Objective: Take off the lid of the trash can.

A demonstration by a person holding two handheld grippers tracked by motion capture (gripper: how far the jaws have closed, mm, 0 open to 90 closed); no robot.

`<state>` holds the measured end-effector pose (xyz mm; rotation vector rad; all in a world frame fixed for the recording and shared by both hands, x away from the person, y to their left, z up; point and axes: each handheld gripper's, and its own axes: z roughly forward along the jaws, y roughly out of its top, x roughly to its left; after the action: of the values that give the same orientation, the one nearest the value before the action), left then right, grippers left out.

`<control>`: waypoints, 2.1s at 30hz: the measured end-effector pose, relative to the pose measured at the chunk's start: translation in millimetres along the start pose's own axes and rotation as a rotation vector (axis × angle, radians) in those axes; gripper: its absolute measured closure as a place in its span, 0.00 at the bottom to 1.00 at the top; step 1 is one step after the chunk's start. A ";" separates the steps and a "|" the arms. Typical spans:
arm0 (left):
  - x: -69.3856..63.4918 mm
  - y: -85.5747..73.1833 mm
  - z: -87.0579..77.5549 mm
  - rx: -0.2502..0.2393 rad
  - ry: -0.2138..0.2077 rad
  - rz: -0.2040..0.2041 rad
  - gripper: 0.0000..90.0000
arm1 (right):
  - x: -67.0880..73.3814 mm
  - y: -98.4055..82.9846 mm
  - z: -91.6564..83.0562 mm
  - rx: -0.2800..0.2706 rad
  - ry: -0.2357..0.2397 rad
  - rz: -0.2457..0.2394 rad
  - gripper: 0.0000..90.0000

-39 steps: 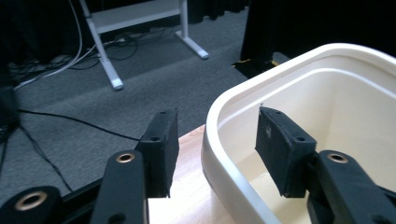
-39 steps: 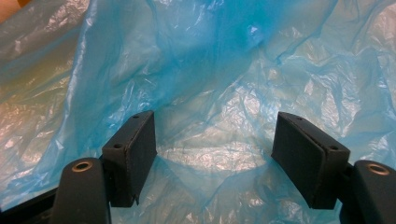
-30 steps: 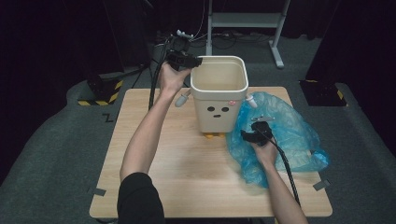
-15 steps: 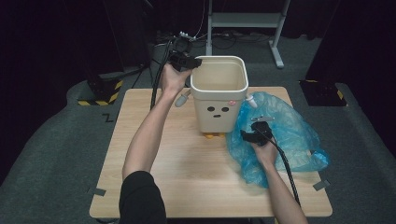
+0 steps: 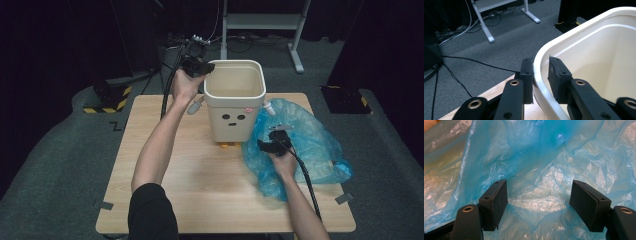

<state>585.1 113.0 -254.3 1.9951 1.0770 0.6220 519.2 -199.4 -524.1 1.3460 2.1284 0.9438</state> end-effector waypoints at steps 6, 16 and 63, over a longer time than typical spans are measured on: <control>-2.6 0.0 0.2 0.000 0.024 0.020 0.84 | 0.1 0.0 0.0 0.000 0.000 0.000 0.33; -5.0 -0.8 0.7 -0.009 0.047 0.026 0.86 | 0.6 0.0 0.1 0.001 0.005 0.000 0.33; -4.7 11.1 -10.3 -0.012 0.043 -0.042 0.87 | 0.9 0.0 0.0 0.002 0.005 -0.003 0.33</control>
<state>580.6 109.3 -239.5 1.9514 1.1354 0.6508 518.8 -198.5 -524.1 1.3420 2.1353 0.9456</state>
